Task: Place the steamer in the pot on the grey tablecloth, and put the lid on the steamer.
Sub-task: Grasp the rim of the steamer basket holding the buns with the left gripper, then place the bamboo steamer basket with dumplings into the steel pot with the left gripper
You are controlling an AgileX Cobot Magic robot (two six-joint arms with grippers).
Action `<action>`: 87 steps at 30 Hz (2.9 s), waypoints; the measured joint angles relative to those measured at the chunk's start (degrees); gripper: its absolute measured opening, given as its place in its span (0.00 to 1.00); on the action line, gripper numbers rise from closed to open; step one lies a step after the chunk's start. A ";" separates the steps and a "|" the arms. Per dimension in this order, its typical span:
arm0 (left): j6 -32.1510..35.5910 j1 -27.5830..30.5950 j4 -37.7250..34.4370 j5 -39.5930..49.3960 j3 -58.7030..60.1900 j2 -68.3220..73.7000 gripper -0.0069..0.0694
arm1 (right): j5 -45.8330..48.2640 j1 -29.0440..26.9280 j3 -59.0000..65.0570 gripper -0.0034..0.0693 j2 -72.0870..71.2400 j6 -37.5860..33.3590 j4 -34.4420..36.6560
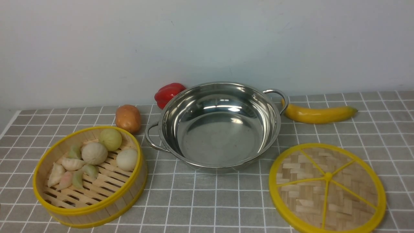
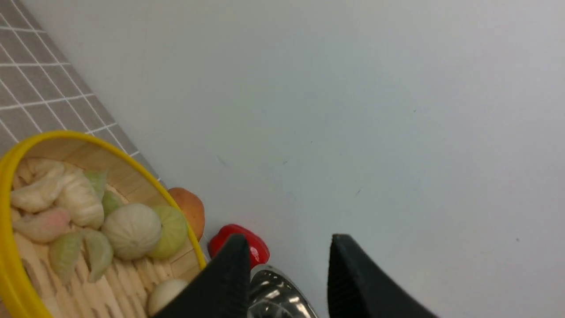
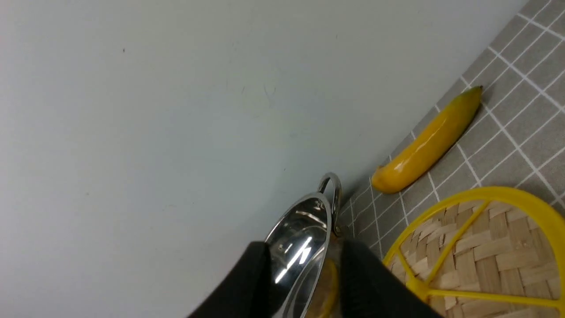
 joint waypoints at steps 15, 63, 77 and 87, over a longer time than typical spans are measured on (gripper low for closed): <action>28.45 0.65 16.95 -2.52 -16.90 6.85 0.41 | -13.82 12.37 -14.77 0.38 -0.05 -14.71 -10.11; 41.17 18.71 17.66 27.12 -50.82 95.48 0.41 | 26.24 13.21 -21.13 0.38 0.33 -16.75 -14.38; 39.11 18.59 18.44 24.21 -52.24 102.75 0.18 | 26.24 13.21 -21.13 0.38 0.33 -16.75 -14.22; 40.55 20.05 25.65 39.58 -65.18 103.01 0.15 | 26.24 13.21 -21.13 0.38 0.33 -15.96 -14.20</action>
